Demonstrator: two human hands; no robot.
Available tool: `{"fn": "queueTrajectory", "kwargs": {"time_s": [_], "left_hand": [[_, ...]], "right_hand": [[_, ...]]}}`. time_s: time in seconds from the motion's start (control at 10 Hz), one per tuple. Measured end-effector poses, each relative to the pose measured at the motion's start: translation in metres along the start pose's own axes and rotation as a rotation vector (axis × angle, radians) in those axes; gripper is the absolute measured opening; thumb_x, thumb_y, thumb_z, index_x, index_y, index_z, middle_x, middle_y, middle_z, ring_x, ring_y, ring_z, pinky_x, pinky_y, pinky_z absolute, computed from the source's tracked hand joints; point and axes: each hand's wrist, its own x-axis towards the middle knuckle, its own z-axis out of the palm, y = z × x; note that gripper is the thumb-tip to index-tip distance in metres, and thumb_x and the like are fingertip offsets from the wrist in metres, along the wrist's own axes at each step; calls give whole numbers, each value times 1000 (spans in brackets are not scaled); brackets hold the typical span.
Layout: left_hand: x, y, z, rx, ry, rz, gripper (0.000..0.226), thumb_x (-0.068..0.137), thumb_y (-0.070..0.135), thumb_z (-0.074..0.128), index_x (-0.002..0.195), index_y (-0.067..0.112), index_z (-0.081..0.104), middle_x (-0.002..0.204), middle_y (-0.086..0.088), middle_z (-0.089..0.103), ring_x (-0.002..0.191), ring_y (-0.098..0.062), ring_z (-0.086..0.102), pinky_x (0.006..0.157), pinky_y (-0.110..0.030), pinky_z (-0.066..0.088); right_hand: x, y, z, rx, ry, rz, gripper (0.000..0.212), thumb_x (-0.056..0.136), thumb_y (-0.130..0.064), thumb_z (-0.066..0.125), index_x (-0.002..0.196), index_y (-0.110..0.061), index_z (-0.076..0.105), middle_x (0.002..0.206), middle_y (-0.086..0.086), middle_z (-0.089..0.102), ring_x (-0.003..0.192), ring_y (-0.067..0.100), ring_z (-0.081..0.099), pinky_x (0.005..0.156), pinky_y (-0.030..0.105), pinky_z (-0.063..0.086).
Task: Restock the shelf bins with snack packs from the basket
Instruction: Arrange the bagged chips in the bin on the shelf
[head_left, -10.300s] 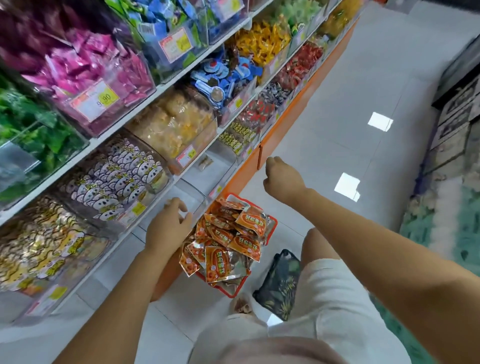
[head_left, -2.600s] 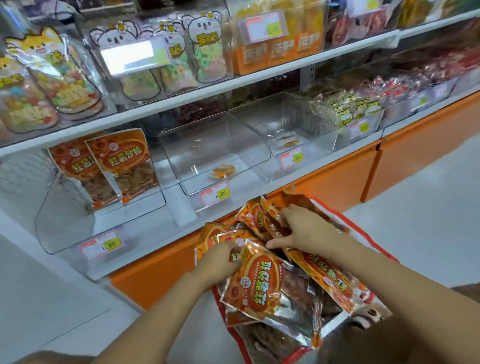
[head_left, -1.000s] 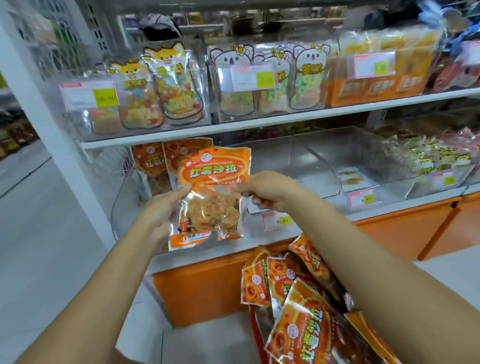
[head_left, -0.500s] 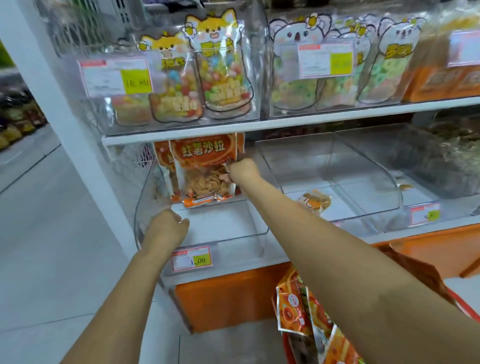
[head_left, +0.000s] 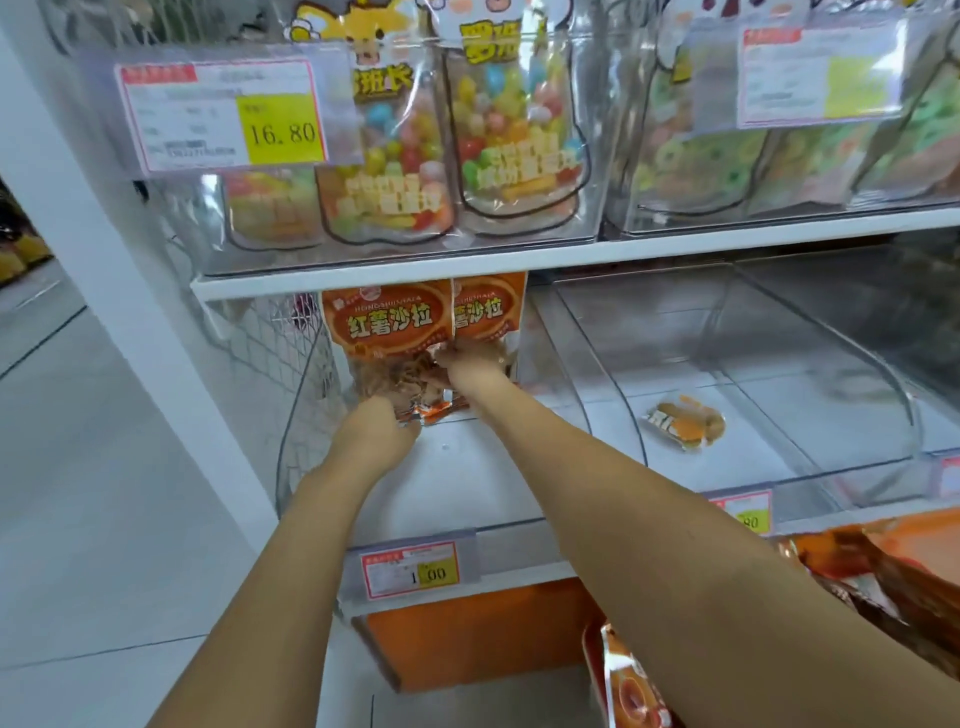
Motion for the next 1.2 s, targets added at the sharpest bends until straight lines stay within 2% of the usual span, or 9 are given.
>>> {"fn": "queueTrajectory", "kwargs": {"time_s": [0.1,0.2,0.4,0.6,0.7,0.8,0.9,1.1,1.2], "left_hand": [[13,1,6,-75,-33,-6,28,89,19,61,117,14,65,117,-11,66,106,-31,58,84,-29,45],[14,4,9,-36,-60,10,23,91,16,59,111,9,68,114,-11,66,107,-30,58,82,-26,42],[16,0,1,6,134,4,21,92,12,53,102,6,70,108,-16,67,100,-36,58,73,-28,39],[23,-8,6,45,77,40,22,90,20,58,106,10,69,112,-17,65,102,-36,58,76,-30,41],[22,-7,6,87,70,68,23,90,14,55,104,0,67,105,-24,65,98,-38,58,73,-32,42],[18,-3,3,95,45,47,31,92,23,56,115,5,65,114,-23,63,106,-37,56,80,-34,44],[10,3,-1,89,12,35,34,93,31,54,118,10,64,116,-21,63,105,-36,57,78,-31,42],[-17,20,-11,94,8,29,26,94,26,53,106,6,65,105,-18,66,85,-29,54,67,-27,37],[-47,33,-15,43,149,132,30,96,26,50,92,2,67,90,-20,67,83,-36,59,63,-30,35]], "right_hand": [[-10,-9,-3,-30,-43,44,10,97,-15,47,104,-16,53,96,5,52,90,19,50,90,36,49],[-2,-2,0,-89,-24,80,9,99,-13,42,93,-16,48,75,-2,47,73,16,52,69,26,50],[2,-6,7,-489,79,-10,17,98,-8,36,94,-11,53,88,7,48,87,19,46,73,27,38],[6,-7,3,-819,126,-75,11,96,-13,44,101,-10,53,92,9,58,88,22,54,61,24,39],[3,-11,0,-874,152,-103,28,92,-20,54,119,-10,54,113,10,60,107,28,56,76,30,43],[-6,-18,-7,-870,105,-69,22,93,-15,51,114,-10,53,107,10,59,102,29,58,79,29,50],[-24,-28,-19,-831,-11,-73,23,94,-8,45,115,-4,52,96,12,53,87,27,52,58,15,32],[-64,-44,-32,-848,-100,-95,28,101,-15,38,119,-3,54,117,11,58,91,21,49,86,31,44],[-96,-57,-49,-804,-48,-185,32,101,-18,36,120,-5,59,118,11,62,94,23,56,77,28,43]]}}
